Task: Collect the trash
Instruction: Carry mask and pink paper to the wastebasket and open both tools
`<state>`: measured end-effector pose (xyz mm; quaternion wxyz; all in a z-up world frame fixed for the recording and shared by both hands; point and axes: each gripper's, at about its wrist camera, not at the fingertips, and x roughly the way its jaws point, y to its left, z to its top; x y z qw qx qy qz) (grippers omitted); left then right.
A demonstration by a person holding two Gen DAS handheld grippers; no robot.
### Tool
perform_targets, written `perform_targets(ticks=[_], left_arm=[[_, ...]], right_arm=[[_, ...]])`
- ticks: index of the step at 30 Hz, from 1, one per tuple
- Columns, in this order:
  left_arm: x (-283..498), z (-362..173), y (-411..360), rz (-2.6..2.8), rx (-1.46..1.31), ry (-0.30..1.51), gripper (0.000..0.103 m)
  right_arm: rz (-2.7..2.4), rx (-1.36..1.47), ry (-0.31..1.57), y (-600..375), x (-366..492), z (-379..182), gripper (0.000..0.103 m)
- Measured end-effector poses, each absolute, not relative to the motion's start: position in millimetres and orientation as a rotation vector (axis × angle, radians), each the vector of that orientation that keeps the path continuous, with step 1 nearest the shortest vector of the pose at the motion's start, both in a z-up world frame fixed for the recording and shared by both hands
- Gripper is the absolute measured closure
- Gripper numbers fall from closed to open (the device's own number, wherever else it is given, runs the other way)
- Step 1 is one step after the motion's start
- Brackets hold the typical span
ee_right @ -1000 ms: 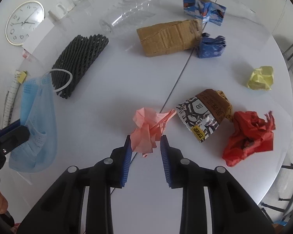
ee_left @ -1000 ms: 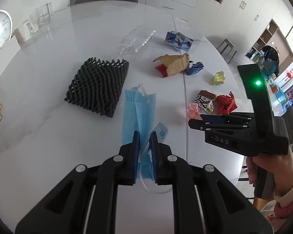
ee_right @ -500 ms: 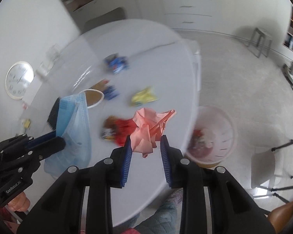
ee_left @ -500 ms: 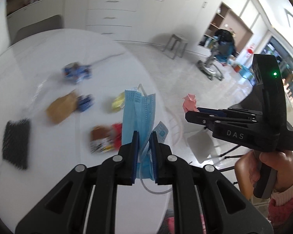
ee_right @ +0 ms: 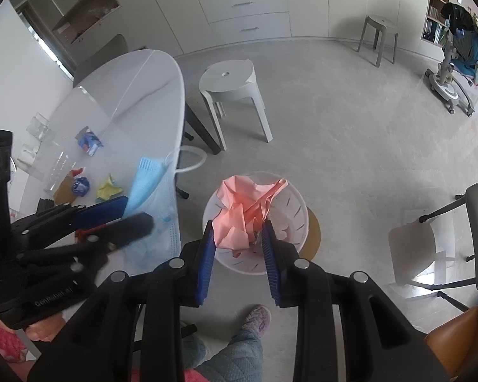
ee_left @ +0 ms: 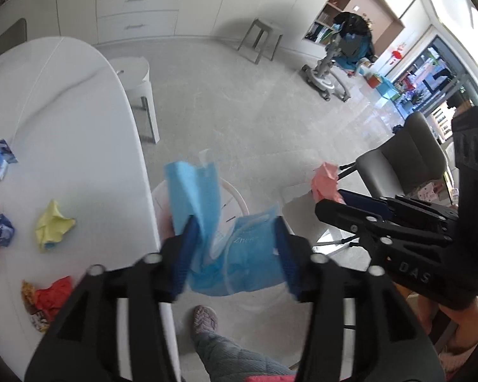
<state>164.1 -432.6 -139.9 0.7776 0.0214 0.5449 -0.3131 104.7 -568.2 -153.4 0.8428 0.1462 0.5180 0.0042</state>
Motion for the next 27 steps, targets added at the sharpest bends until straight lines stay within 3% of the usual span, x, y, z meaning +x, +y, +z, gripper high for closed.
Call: perform_targets(ticks=[2, 7, 23, 24, 26, 27], left_arm=[[164, -141, -438, -0.656, 0.04, 1.184, 0.031], [164, -131, -436, -0.582, 0.092, 1.153, 0.014], [168, -112, -395, -0.464, 0.11, 1.131, 0.011], [167, -112, -394, -0.46, 0.107, 1.131, 0.011], [167, -111, -391, -0.455, 0.103, 1.129, 0.011], [166, -110, -389, -0.452, 0.104, 1.127, 0.011]], right_arm=[[0.015, 0.312, 1.099, -575, 108, -155, 0.073], [0.037, 0.31, 1.11, -584, 120, -163, 0.072], [0.102, 0.254, 1.15, -558, 152, -179, 0.068], [0.102, 0.247, 1.159, -556, 153, -181, 0.064], [0.08, 0.231, 1.172, -553, 154, -182, 0.036], [0.038, 0.219, 1.16, -553, 152, -178, 0.015]])
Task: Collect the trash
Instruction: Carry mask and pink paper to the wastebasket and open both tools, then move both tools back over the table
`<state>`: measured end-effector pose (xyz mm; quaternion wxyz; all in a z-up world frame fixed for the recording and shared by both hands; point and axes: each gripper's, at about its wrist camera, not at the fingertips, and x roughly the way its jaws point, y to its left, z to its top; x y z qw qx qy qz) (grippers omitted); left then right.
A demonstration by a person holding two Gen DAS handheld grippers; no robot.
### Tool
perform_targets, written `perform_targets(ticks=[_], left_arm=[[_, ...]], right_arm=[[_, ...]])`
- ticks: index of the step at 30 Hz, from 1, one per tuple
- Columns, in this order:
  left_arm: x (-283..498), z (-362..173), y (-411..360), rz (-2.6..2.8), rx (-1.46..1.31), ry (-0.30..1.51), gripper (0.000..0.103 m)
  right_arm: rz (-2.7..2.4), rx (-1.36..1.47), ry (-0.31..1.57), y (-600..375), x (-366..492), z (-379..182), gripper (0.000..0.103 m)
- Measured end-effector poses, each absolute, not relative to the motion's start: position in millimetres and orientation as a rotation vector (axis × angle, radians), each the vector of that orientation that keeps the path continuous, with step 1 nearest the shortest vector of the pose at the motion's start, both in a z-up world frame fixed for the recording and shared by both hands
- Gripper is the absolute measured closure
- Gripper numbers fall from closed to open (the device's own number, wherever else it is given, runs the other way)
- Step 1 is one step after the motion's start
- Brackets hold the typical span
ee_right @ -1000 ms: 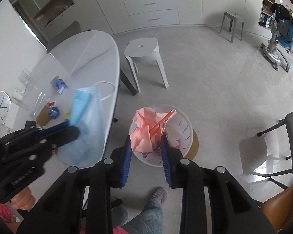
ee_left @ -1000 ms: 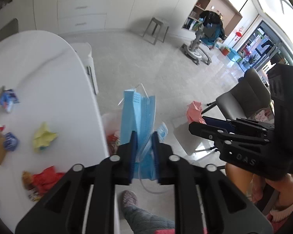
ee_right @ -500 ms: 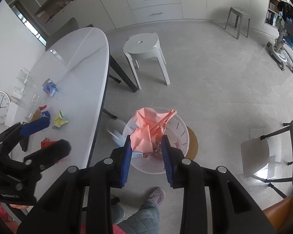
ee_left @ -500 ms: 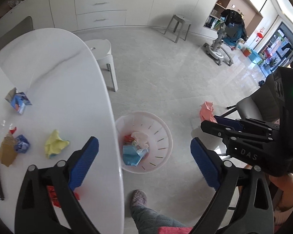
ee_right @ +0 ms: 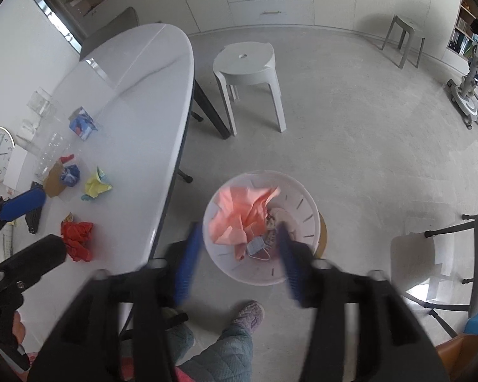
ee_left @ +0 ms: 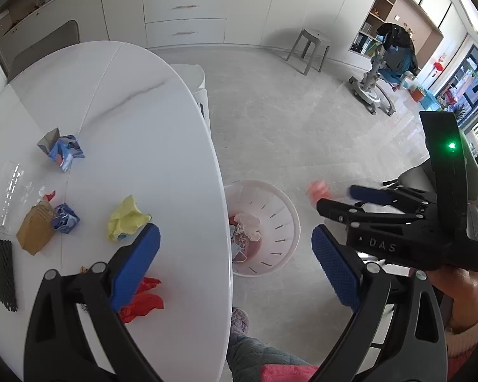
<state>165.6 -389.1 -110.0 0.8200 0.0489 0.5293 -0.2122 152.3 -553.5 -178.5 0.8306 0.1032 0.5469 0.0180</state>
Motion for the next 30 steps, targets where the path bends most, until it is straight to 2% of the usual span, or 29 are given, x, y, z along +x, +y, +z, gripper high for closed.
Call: perform_targets(ticks=[1, 2, 10, 18, 30], left_arm=[[164, -109, -388, -0.446, 0.108, 1.125, 0.011], [164, -108, -387, -0.443, 0.111, 1.123, 0.011], [153, -102, -370, -0.434, 0.095, 1.099, 0.011], [131, -98, -331, -0.401, 0.086, 1.083, 0.008], [105, -111, -184, -0.222, 0.068, 1.097, 0.008]], right_arm=[[0.012, 0.212, 1.144, -555, 151, -174, 0.003], [-0.009, 0.21, 1.122, -557, 148, -170, 0.002], [-0.061, 0.309, 1.097, -571, 130, -153, 0.002], [-0.048, 0.296, 1.09, -540, 110, -141, 0.002], [0.098, 0.214, 1.087, -401, 102, -126, 0.002]])
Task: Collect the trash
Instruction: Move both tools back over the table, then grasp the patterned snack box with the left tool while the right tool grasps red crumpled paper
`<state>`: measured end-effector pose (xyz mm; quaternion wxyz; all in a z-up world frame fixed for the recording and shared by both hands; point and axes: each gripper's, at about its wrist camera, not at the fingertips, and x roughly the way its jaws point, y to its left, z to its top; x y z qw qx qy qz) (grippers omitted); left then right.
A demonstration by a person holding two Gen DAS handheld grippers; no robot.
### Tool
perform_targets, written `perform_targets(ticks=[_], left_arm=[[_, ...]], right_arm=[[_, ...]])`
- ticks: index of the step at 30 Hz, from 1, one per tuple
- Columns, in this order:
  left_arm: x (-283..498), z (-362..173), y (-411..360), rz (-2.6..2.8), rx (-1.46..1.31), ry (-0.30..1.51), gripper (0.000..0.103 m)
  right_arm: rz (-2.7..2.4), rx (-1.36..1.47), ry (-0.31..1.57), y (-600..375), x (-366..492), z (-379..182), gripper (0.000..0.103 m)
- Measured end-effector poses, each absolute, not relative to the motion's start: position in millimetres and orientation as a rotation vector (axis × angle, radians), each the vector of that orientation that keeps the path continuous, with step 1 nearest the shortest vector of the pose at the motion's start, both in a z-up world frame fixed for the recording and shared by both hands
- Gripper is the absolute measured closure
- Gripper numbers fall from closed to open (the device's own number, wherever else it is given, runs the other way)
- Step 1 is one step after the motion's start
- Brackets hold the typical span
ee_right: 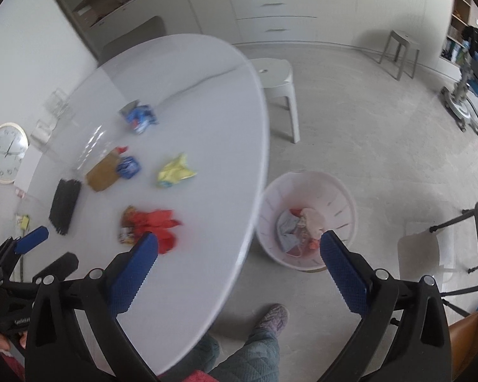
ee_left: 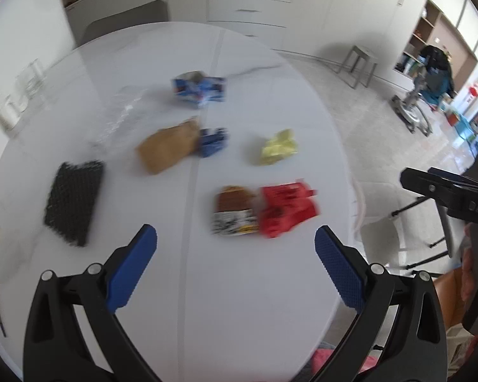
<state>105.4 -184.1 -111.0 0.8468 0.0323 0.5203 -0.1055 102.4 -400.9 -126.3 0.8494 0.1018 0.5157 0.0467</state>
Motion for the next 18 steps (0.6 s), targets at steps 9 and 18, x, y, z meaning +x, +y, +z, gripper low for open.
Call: perform_targets(ticks=[9, 18], left_arm=[[112, -125, -59, -0.048, 0.05, 1.094, 0.008], [119, -139, -52, -0.116, 0.011, 1.116, 0.008]], right_arm=[[0.226, 0.126, 1.1, -293, 108, -126, 0.002], [0.18, 0.071, 1.131, -282, 124, -150, 0.002]])
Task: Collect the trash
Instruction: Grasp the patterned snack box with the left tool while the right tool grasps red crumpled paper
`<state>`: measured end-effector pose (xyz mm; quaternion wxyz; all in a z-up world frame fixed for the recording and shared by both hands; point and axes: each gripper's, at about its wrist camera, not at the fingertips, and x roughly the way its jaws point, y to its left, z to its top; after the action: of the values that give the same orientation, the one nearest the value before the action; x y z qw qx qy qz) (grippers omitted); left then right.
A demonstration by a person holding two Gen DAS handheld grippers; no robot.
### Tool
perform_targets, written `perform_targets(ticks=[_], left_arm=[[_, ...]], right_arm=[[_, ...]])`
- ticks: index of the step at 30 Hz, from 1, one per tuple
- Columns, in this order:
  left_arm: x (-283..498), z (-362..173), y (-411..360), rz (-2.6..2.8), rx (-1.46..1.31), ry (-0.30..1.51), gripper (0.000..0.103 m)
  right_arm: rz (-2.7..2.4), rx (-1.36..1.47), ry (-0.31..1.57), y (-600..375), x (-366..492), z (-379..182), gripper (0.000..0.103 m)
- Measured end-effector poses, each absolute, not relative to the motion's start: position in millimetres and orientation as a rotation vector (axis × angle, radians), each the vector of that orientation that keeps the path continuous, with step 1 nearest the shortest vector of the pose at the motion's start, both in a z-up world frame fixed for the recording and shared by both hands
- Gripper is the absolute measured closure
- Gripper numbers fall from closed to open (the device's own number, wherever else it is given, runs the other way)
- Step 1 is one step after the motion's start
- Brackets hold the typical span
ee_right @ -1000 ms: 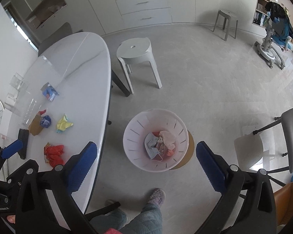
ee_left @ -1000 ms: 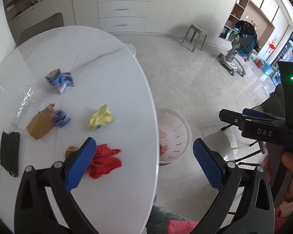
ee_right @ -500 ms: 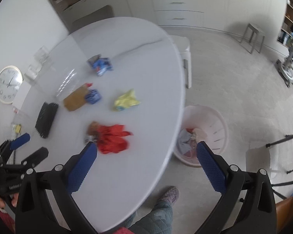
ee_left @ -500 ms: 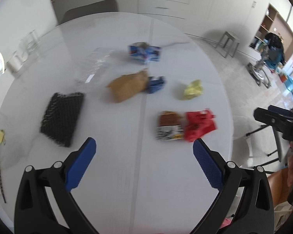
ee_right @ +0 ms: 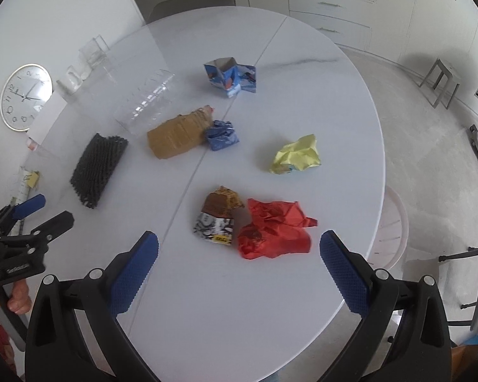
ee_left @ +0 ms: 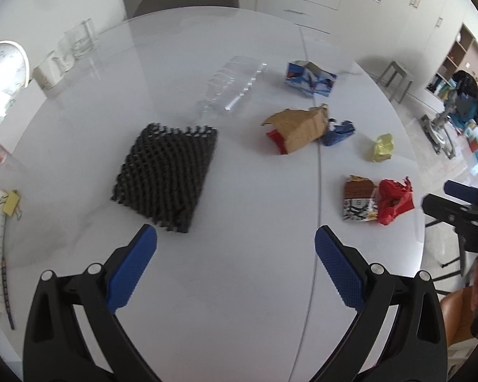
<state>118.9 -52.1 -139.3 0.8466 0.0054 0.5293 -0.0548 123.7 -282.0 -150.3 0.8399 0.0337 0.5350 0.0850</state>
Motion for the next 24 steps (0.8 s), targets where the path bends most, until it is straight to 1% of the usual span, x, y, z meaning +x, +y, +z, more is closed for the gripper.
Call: perform_targets(ticks=[5, 7, 12, 14, 16, 18, 19, 24], left_arm=[[121, -146, -82, -0.155, 0.013, 1.139, 0.008], [121, -148, -93, -0.169, 0.016, 1.146, 0.008], [122, -151, -122, -0.2, 0.046, 1.158, 0.008], [123, -152, -130, -0.213, 0.044, 1.164, 0.008], [125, -153, -138, -0.223, 0.04, 1.167, 0.008], [129, -155, -149, -0.234, 0.042, 1.169, 0.008], [131, -157, -155, -0.237, 0.049, 1.175, 0.008], [144, -172, -181, -0.258, 0.041, 1.21, 0.009]], right_arm=[[0.131, 0.088, 1.176, -304, 136, -181, 0.003], [0.132, 0.111, 1.196, -311, 141, -193, 0.01], [0.15, 0.123, 1.216, -312, 150, -210, 0.016], [0.162, 0.112, 1.214, -310, 152, -213, 0.025], [0.178, 0.099, 1.22, -309, 155, -217, 0.044], [0.203, 0.104, 1.214, -311, 155, -218, 0.051], [0.215, 0.105, 1.208, -313, 154, -217, 0.053], [0.243, 0.152, 1.196, -338, 148, -206, 0.055]])
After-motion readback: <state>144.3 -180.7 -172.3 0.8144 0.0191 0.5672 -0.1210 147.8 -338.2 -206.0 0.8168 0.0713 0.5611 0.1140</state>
